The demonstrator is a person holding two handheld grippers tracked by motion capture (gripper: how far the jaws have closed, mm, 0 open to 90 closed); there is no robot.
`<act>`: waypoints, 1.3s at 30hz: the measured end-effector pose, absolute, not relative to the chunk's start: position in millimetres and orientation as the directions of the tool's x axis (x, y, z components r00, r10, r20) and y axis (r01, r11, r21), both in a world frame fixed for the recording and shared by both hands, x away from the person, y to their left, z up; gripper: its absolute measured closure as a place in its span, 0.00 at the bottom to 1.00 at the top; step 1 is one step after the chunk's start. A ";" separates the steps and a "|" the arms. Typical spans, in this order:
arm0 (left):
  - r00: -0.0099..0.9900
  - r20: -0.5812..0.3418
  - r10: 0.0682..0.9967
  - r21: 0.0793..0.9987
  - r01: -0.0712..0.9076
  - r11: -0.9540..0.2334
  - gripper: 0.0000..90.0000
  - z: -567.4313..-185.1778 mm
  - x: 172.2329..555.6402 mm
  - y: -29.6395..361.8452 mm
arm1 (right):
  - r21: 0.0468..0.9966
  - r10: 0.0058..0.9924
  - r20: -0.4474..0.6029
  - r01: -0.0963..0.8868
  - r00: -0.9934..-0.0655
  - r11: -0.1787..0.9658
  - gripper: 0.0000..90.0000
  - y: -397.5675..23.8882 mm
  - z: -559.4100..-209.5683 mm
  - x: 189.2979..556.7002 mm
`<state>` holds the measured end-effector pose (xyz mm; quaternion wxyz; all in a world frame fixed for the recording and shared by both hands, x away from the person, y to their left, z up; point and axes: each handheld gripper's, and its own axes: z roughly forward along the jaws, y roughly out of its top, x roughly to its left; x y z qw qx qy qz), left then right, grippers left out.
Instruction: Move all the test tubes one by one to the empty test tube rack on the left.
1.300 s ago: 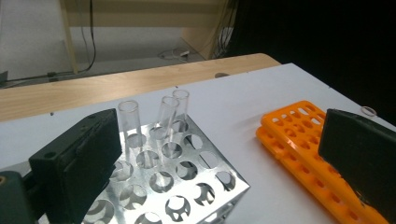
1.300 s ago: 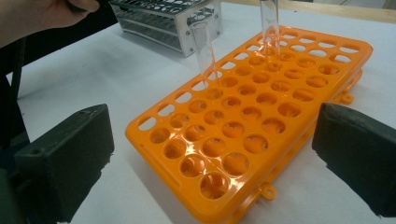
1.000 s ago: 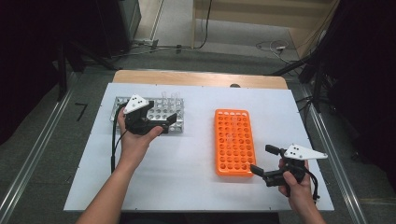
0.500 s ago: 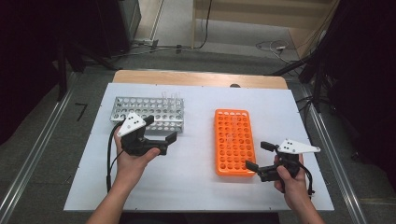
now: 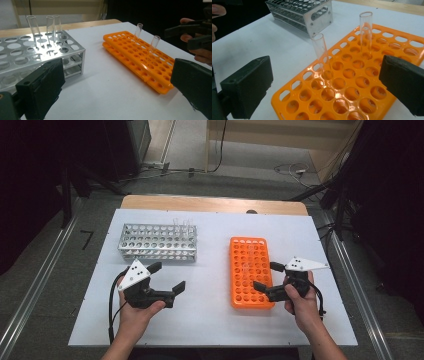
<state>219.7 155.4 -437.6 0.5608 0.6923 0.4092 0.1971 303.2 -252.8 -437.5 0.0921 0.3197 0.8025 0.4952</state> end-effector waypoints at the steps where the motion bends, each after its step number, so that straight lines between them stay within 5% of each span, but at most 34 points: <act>1: 0.588 -0.185 0.787 0.937 0.346 -0.039 0.00 -438.7 218.0 156.3 | 0.852 0.600 0.168 0.421 -0.782 0.310 0.00 -250.7 -438.0 305.3; 16: 0.562 -0.197 0.803 0.935 0.354 -0.018 0.00 -449.3 206.1 172.2 | 0.776 0.574 0.224 0.501 -0.788 0.384 0.31 -221.0 -457.4 325.1; 23: 0.562 -0.196 0.804 0.934 0.357 -0.022 0.00 -451.2 207.1 174.3 | 0.760 0.605 0.191 0.507 -0.773 0.408 0.51 -215.6 -459.3 326.9; 39: 0.570 -0.173 0.803 0.931 0.361 -0.056 0.00 -453.4 207.5 167.8 | 0.745 0.656 0.056 0.469 -0.753 0.475 0.79 -204.1 -462.2 320.7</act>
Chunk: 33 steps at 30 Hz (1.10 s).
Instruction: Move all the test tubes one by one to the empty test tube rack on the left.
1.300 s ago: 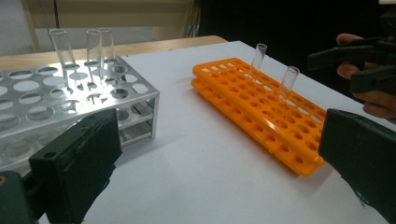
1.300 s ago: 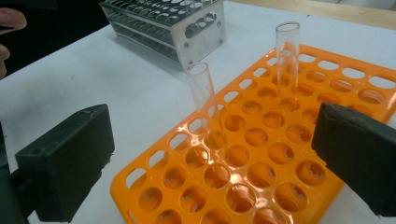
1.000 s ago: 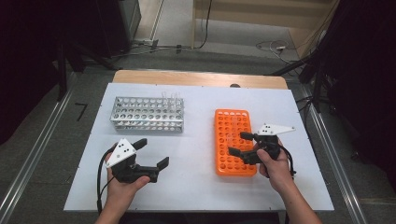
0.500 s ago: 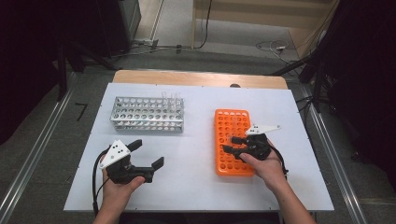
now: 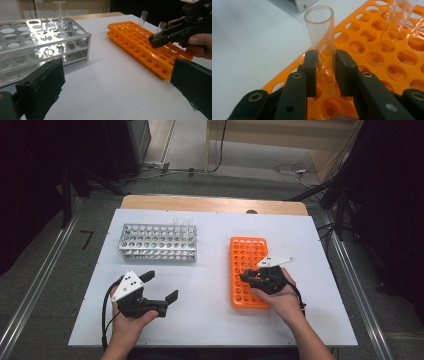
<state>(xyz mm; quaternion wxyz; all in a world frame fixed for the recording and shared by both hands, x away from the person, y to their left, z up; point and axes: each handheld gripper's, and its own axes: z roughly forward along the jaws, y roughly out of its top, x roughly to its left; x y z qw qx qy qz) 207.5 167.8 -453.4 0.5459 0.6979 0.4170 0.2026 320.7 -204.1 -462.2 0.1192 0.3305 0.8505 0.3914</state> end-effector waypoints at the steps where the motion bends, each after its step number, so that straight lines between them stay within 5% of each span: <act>1: 0.566 -0.169 0.807 0.931 0.361 -0.058 0.00 -453.6 207.4 167.5 | 0.744 0.658 0.055 0.470 -0.751 0.474 0.79 -204.0 -462.2 320.5; 33: 0.575 -0.164 0.802 0.936 0.346 -0.056 0.00 -450.1 205.2 164.5 | 0.848 0.639 0.090 0.395 -0.764 0.353 0.82 -217.1 -423.8 301.7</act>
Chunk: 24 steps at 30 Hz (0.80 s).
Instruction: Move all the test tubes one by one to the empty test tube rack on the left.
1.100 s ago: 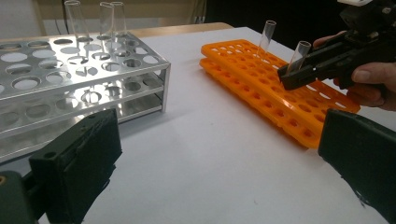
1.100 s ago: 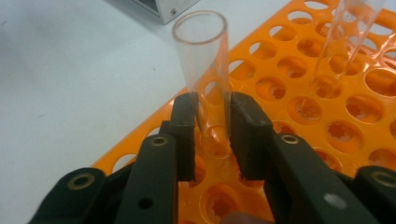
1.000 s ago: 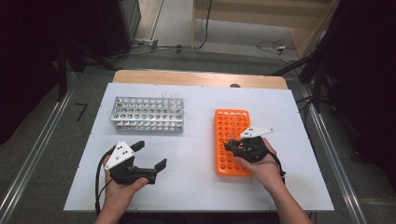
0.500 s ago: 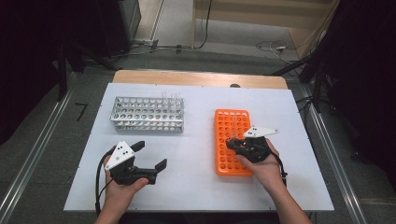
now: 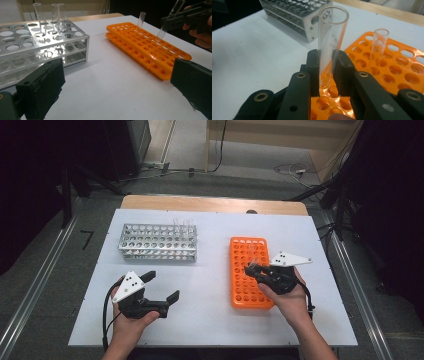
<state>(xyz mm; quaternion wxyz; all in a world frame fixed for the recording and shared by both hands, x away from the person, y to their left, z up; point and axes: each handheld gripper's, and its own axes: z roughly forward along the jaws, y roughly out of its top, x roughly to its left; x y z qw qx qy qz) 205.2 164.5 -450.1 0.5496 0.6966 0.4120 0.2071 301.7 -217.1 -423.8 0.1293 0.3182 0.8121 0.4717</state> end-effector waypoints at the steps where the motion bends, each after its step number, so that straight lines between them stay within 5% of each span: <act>1: 0.575 -0.165 0.802 0.937 0.346 -0.055 0.00 -449.6 205.0 164.1 | 0.852 0.634 0.092 0.391 -0.768 0.350 0.82 -216.6 -422.2 300.2; 24: 0.603 -0.159 0.782 0.944 0.324 -0.058 0.00 -442.8 201.2 152.9 | 0.866 0.514 0.116 0.340 -0.850 0.367 0.82 -181.4 -418.0 271.1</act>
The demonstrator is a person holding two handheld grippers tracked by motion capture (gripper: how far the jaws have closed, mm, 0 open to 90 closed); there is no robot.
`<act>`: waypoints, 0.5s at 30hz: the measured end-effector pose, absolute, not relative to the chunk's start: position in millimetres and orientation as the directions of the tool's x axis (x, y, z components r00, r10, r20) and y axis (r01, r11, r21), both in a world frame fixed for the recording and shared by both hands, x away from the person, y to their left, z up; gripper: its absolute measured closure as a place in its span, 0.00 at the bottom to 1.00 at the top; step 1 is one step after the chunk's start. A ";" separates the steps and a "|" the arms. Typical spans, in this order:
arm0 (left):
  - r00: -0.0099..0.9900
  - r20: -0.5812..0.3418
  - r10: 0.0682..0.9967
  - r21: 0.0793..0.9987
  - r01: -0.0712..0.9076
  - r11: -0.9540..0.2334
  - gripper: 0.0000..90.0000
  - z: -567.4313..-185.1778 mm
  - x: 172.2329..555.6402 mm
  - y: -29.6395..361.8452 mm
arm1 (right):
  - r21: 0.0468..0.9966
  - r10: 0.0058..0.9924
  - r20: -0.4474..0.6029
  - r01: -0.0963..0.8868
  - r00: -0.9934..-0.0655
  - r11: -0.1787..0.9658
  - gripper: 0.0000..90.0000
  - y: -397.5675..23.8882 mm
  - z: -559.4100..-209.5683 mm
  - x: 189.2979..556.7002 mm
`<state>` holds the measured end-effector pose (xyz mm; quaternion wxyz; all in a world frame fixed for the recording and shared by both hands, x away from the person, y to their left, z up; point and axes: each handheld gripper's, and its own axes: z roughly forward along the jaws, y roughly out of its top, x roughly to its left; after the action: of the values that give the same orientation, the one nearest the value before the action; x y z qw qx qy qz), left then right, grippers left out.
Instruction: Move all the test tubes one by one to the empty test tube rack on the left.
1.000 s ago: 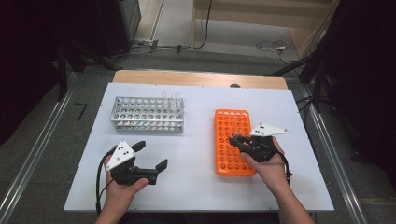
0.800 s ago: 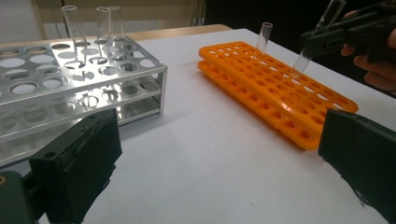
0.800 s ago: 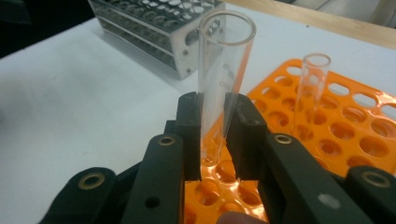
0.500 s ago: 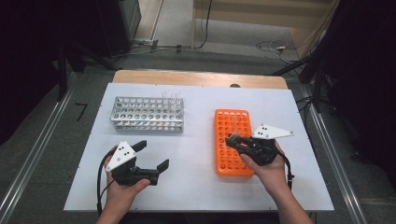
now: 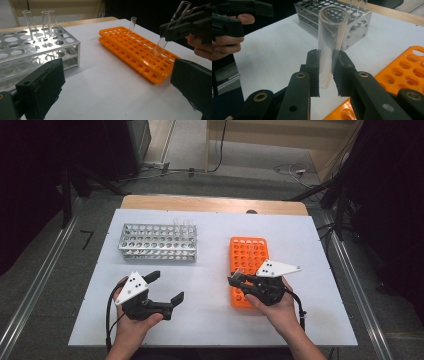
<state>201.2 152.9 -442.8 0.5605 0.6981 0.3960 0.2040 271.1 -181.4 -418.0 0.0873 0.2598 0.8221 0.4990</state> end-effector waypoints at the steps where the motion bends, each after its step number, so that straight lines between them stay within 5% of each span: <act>1: 0.605 -0.160 0.780 0.944 0.324 -0.058 0.00 -442.7 201.1 152.3 | 0.866 0.507 0.116 0.337 -0.854 0.370 0.82 -179.5 -418.5 270.0; 15: 0.641 -0.168 0.749 0.945 0.321 -0.063 0.00 -438.4 198.6 141.2 | 0.846 0.438 0.114 0.318 -0.892 0.428 0.82 -152.6 -428.6 254.2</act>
<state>198.6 141.2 -438.4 0.5693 0.7045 0.3798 0.1879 254.2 -152.6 -428.6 0.0615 0.2242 0.8427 0.4856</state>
